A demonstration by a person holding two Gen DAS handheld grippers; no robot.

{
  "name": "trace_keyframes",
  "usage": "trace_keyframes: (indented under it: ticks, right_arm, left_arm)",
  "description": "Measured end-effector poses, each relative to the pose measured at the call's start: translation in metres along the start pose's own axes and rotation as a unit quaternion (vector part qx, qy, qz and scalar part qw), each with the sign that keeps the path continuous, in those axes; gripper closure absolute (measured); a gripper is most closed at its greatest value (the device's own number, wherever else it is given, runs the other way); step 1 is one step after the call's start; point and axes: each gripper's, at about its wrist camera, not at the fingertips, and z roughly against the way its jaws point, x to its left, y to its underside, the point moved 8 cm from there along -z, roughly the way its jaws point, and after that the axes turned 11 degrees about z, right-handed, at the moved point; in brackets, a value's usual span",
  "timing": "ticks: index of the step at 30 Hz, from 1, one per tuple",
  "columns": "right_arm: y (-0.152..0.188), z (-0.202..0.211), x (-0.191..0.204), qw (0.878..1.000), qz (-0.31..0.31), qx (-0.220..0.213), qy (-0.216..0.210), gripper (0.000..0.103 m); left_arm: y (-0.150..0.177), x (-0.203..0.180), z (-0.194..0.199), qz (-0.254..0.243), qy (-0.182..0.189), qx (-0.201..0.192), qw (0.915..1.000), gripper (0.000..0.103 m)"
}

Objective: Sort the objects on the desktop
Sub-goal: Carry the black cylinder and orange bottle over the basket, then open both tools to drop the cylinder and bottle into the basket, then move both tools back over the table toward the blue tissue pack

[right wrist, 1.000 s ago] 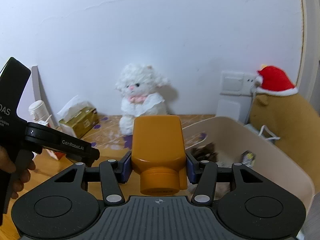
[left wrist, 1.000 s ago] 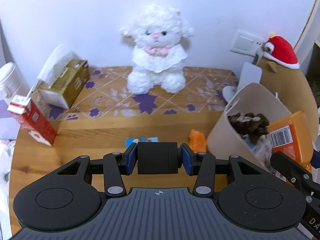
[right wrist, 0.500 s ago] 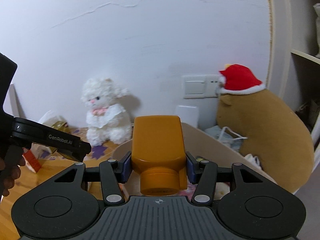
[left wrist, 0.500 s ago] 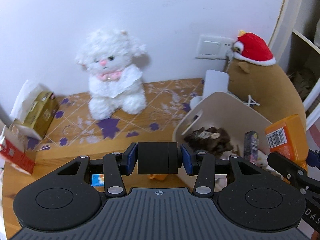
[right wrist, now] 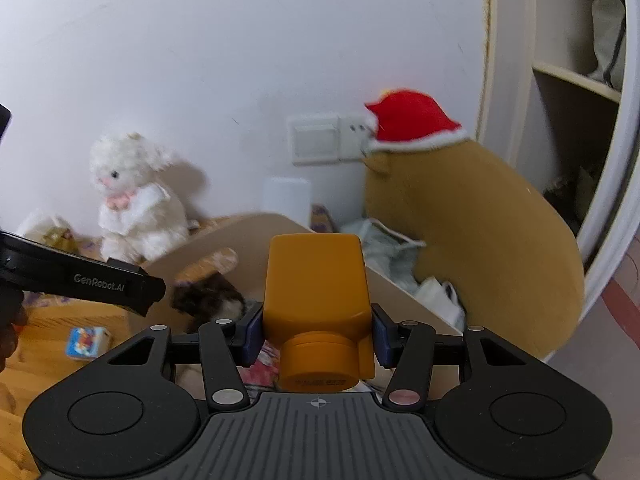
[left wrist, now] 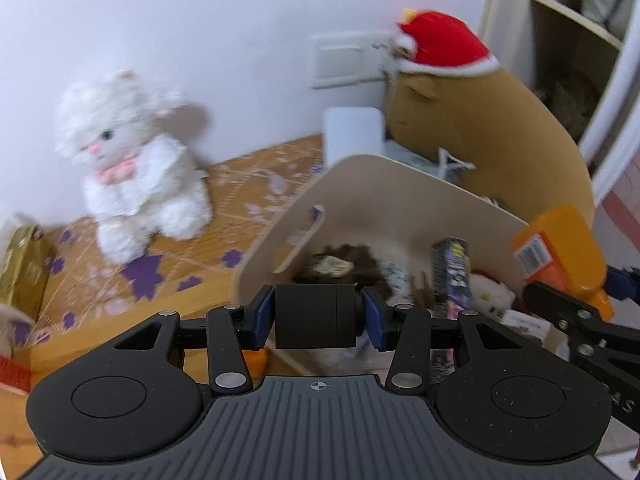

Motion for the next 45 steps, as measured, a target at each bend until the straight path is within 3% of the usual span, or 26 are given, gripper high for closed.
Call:
trace_keyframes:
  ticks: [7,17,19,21,25,28,41,45]
  right_arm:
    - [0.015,-0.015,-0.012,0.999,-0.005,0.036,-0.004,0.053]
    - [0.031,-0.029,-0.014,0.997,-0.003,0.075,-0.015,0.053]
    - [0.03,-0.03,-0.014,0.997,-0.002,0.075,-0.017,0.052]
    - [0.028,-0.03,-0.014,0.997,0.003,0.074,-0.018,0.044]
    - [0.025,-0.026,-0.011,0.997,0.014,0.067,-0.021,0.039]
    - [0.022,-0.022,-0.012,0.998,0.011,0.059,-0.023,0.032]
    - [0.01,0.014,-0.008,1.0,0.007,0.026,0.007,0.004]
    - [0.006,0.027,0.001,1.0,0.007,0.019,0.017,0.002]
  left_arm:
    - [0.014,-0.031,-0.019,-0.047,0.018,0.027,0.9984,0.056]
    - [0.027,-0.045,-0.03,-0.085,0.031,0.049,0.9947,0.055]
    - [0.028,-0.045,-0.031,-0.088,0.024,0.05,0.9946,0.046]
    - [0.029,-0.043,-0.033,-0.087,0.016,0.059,0.9944,0.039]
    - [0.027,-0.036,-0.032,-0.089,-0.001,0.055,0.9945,0.033]
    - [0.027,-0.031,-0.03,-0.09,-0.011,0.052,0.9945,0.032]
    - [0.02,-0.013,0.0,-0.074,0.008,0.02,0.997,0.03]
    - [0.023,0.001,0.011,-0.073,0.013,0.018,0.9971,0.029]
